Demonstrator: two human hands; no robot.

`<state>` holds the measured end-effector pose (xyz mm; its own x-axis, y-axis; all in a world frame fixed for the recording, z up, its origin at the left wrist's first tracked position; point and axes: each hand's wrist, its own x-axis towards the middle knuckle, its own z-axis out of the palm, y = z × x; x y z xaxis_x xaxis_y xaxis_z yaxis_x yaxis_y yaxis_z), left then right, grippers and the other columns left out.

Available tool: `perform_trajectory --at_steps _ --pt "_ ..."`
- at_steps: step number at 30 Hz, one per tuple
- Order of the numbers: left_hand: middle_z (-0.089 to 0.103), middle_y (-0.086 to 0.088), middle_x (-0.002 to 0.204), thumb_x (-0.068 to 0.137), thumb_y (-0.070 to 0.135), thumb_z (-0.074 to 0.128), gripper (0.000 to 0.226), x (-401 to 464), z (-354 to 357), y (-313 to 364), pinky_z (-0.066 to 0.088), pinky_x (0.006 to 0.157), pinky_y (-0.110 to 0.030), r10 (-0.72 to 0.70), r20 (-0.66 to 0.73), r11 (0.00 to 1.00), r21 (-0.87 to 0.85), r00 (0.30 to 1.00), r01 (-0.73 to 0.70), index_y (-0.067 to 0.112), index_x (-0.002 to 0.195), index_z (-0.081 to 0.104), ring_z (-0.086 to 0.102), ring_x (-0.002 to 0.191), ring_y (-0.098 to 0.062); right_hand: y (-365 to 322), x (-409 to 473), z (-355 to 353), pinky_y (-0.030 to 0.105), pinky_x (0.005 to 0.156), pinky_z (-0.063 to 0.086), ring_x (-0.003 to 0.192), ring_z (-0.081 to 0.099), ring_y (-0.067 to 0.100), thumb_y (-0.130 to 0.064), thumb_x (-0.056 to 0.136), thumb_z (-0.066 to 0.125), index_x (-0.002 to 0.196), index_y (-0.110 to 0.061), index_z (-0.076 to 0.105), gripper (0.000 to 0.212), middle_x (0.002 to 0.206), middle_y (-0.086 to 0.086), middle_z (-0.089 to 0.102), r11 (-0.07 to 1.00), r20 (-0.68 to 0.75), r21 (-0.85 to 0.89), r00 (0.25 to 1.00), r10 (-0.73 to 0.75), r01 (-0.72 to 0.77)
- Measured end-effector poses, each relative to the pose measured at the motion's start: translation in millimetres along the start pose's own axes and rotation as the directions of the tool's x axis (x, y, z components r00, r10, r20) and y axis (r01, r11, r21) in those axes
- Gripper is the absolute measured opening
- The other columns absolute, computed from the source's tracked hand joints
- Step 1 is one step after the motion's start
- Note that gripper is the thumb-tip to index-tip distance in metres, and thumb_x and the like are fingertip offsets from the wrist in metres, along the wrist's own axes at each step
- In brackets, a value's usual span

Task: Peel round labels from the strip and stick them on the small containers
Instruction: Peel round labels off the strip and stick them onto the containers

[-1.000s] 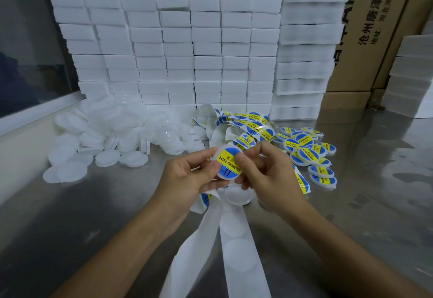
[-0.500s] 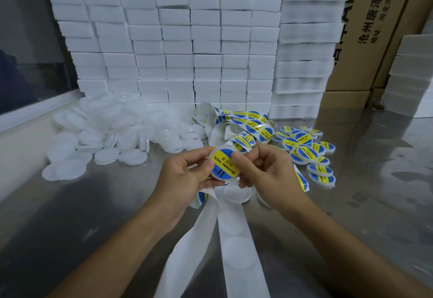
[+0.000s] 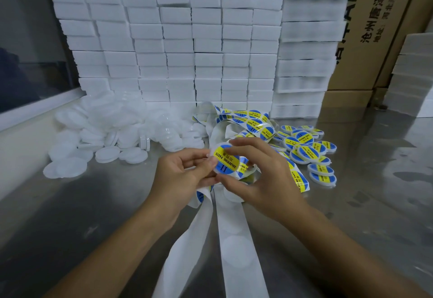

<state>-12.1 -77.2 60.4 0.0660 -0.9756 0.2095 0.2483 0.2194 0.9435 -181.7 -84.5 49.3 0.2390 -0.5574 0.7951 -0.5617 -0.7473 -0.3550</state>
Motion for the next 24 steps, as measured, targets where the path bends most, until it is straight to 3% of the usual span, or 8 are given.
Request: perform_trajectory --at_steps 3,5,8,11,15,18,21,24 --pt "0.075 -0.011 0.076 0.080 0.004 0.071 0.008 -0.5 2.4 0.3 0.057 0.057 -0.023 0.044 0.023 0.999 0.026 0.999 -0.044 0.008 0.087 0.071 0.074 0.068 -0.024 2.5 0.9 -2.8 0.020 0.082 0.050 0.104 0.065 0.010 -0.021 0.074 0.084 0.103 -0.009 0.073 0.034 0.113 0.003 0.068 1.000 -0.023 0.025 1.000 0.001 -0.001" --pt "0.074 -0.008 0.070 0.082 0.007 0.071 0.003 1.2 1.4 -2.3 0.056 0.055 -0.023 0.165 -0.041 0.980 0.123 0.985 -0.159 0.010 0.082 0.073 0.073 0.066 -0.021 10.5 2.4 -7.7 0.016 0.081 0.048 0.101 0.065 0.007 -0.019 0.074 0.084 0.100 -0.008 0.073 0.030 0.109 0.002 0.070 0.999 -0.050 0.025 0.998 0.031 -0.030" --pt "0.069 0.004 0.062 0.083 0.013 0.073 0.012 6.4 -7.8 -6.4 0.050 0.054 -0.016 0.386 -0.130 0.863 0.402 0.913 -0.307 0.017 0.072 0.071 0.064 0.054 -0.006 33.5 5.1 -21.2 0.018 0.079 0.048 0.094 0.064 0.008 -0.022 0.076 0.082 0.100 -0.011 0.072 0.028 0.103 -0.002 0.071 0.987 -0.075 -0.052 0.986 0.149 -0.153" --pt "0.067 0.012 0.065 0.081 0.015 0.074 0.015 10.2 -17.2 -8.3 0.041 0.054 -0.005 0.453 -0.126 0.742 0.602 0.882 -0.295 0.024 0.070 0.068 0.060 0.061 0.000 68.2 2.4 -39.2 0.028 0.078 0.048 0.091 0.062 0.011 -0.030 0.078 0.078 0.102 -0.016 0.071 0.028 0.102 -0.004 0.071 0.928 -0.104 -0.188 0.946 0.308 -0.323" --pt "0.063 0.012 0.086 0.076 0.028 0.076 0.012 15.9 -24.5 -15.1 0.041 0.060 -0.015 0.323 -0.152 0.661 0.743 0.934 -0.108 0.029 0.083 0.066 0.058 0.075 -0.009 109.6 -8.1 -57.8 0.031 0.073 0.043 0.090 0.064 0.021 -0.038 0.080 0.076 0.099 -0.019 0.073 0.027 0.091 -0.004 0.068 0.785 -0.249 -0.313 0.844 0.476 -0.535" --pt "0.059 0.010 0.095 0.074 0.039 0.076 0.025 17.4 -27.0 -19.3 0.042 0.068 -0.026 0.141 -0.207 0.639 0.766 0.968 0.070 0.030 0.095 0.065 0.056 0.080 -0.009 127.2 -15.1 -62.3 0.041 0.081 0.048 0.090 0.064 0.029 -0.043 0.080 0.074 0.094 -0.021 0.071 0.026 0.095 0.005 0.071 0.687 -0.351 -0.344 0.767 0.538 -0.640" --pt "0.062 0.010 0.090 0.073 0.044 0.075 0.027 18.7 -30.1 -19.2 0.047 0.076 -0.030 -0.006 -0.249 0.635 0.748 0.968 0.196 0.029 0.093 0.066 0.060 0.088 -0.012 140.2 -21.4 -62.7 0.044 0.087 0.046 0.097 0.063 0.033 -0.051 0.082 0.069 0.092 -0.024 0.069 0.029 0.097 0.007 0.072 0.571 -0.344 -0.406 0.699 0.627 -0.713" --pt "0.070 0.006 0.082 0.073 0.041 0.076 0.018 19.0 -29.8 -18.3 0.047 0.068 -0.027 -0.095 -0.230 0.690 0.686 0.969 0.231 0.027 0.082 0.070 0.065 0.082 -0.013 146.9 -24.5 -61.3 0.043 0.089 0.043 0.101 0.060 0.034 -0.048 0.086 0.065 0.099 -0.026 0.070 0.027 0.099 0.008 0.071 0.509 -0.295 -0.434 0.651 0.699 -0.743"
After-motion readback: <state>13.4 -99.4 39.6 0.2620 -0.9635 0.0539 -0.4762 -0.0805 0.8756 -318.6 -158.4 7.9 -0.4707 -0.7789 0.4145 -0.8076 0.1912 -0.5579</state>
